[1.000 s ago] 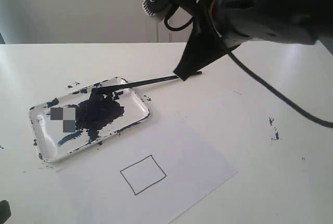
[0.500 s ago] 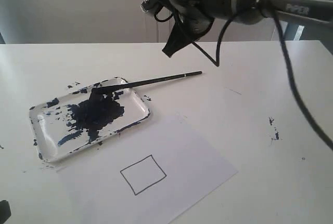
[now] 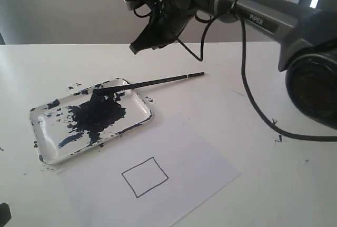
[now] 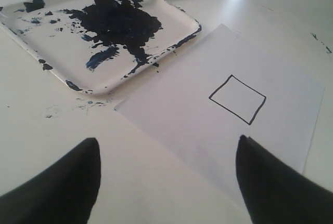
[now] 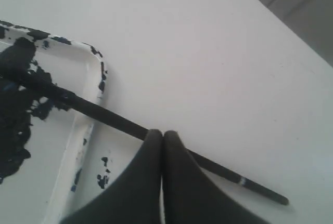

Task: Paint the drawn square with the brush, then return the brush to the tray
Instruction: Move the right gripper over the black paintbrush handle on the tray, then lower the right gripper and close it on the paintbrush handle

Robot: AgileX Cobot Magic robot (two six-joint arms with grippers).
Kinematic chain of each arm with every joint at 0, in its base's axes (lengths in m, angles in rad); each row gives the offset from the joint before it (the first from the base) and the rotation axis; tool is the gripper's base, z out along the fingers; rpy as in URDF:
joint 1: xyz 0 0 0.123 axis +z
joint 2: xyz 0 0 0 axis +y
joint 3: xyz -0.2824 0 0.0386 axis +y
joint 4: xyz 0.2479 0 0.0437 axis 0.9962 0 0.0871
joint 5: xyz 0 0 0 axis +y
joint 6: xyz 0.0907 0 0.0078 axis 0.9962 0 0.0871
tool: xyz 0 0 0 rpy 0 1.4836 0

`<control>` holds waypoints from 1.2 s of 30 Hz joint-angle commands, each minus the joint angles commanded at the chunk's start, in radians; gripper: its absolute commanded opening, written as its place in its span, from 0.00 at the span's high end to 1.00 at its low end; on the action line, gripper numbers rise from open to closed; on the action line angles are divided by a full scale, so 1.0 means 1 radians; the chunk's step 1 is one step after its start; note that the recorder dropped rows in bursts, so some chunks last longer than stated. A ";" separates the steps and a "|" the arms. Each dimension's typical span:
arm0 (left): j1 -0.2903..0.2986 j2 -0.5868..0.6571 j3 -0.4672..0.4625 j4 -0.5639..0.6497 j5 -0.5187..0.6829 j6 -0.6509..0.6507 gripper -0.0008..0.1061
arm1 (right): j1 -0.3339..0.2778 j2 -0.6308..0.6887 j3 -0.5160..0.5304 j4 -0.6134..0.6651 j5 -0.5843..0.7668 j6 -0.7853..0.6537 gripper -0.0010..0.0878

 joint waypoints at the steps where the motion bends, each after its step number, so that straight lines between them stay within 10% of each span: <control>1: 0.000 0.000 0.000 0.000 0.000 0.000 0.29 | 0.000 0.017 -0.016 0.000 0.020 0.000 0.99; 15: 0.000 0.000 0.000 0.000 0.000 0.000 0.29 | 0.002 0.079 -0.049 0.086 0.023 -0.003 0.95; 24: 0.000 0.000 0.000 0.000 0.000 0.000 0.29 | 0.039 0.084 -0.049 0.057 0.047 -0.083 0.33; 36: 0.000 0.000 0.000 0.000 0.000 0.000 0.29 | 0.066 0.110 -0.049 -0.009 0.001 0.004 0.44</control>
